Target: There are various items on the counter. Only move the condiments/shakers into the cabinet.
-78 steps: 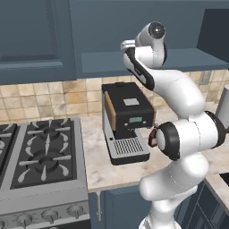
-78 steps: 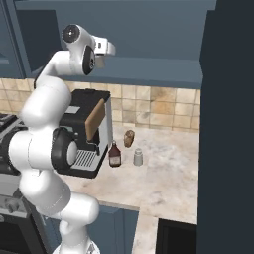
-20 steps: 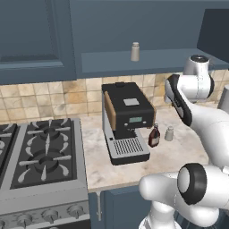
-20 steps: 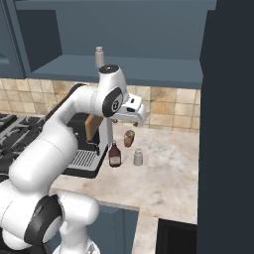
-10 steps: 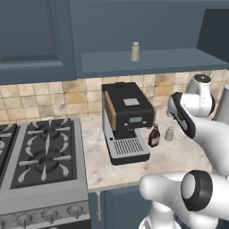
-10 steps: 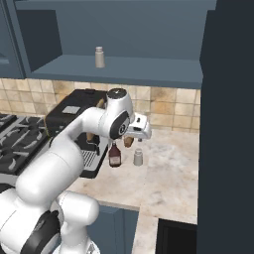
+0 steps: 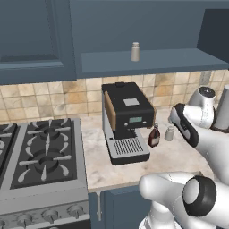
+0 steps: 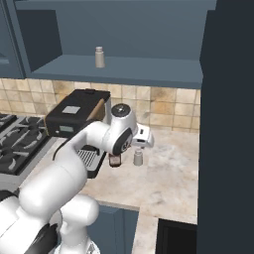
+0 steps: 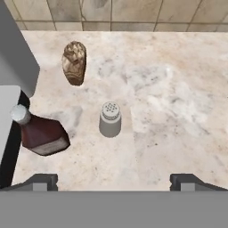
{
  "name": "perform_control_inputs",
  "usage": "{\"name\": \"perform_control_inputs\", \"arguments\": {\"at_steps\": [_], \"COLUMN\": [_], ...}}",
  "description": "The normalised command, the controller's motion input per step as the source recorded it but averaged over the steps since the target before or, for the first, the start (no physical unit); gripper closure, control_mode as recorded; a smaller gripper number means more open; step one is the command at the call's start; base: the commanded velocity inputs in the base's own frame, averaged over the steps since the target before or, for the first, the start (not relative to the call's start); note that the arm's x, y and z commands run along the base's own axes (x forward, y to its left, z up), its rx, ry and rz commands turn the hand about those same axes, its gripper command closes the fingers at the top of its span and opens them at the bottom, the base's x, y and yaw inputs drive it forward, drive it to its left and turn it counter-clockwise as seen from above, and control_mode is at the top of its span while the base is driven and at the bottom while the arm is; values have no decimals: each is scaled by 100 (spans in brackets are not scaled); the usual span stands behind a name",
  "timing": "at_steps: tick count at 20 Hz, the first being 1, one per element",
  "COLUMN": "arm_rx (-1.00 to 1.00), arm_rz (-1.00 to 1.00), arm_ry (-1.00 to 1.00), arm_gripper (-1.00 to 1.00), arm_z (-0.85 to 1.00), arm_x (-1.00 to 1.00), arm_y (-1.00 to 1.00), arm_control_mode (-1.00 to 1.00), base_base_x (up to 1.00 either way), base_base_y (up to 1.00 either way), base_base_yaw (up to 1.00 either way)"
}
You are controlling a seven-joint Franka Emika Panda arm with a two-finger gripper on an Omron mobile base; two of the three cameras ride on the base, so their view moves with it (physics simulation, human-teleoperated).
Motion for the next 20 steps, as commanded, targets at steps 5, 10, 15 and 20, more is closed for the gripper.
{"name": "perform_control_inputs", "arguments": {"at_steps": [5,10,15,20], "arm_rx": [0,1,1,0], "arm_rz": [5,4,3,0], "arm_ry": [-5,-2,0,0], "arm_gripper": [-100,-100,-100,-100], "arm_z": [-19,-11,-5,-3], "arm_x": [0,0,0,13], "arm_y": [-5,-1,0,0], "arm_control_mode": [-100,-100,-100,-100], "base_base_x": [0,0,0,0], "base_base_y": [0,0,0,0], "base_base_yaw": [0,0,0,0]}}
